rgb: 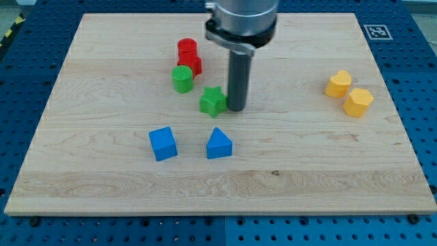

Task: Nudge the blue triangle down a bit

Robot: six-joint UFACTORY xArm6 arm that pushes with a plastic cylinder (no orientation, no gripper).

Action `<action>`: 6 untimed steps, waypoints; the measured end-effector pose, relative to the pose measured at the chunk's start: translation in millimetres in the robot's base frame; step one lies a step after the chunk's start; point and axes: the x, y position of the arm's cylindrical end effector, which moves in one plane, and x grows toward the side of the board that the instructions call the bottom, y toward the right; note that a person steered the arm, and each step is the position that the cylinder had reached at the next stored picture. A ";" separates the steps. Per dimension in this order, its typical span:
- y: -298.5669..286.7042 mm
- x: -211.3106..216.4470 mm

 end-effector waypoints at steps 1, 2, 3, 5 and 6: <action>-13.2 0.0; 45.7 24.4; 38.7 48.2; -45.8 45.1; -25.1 44.4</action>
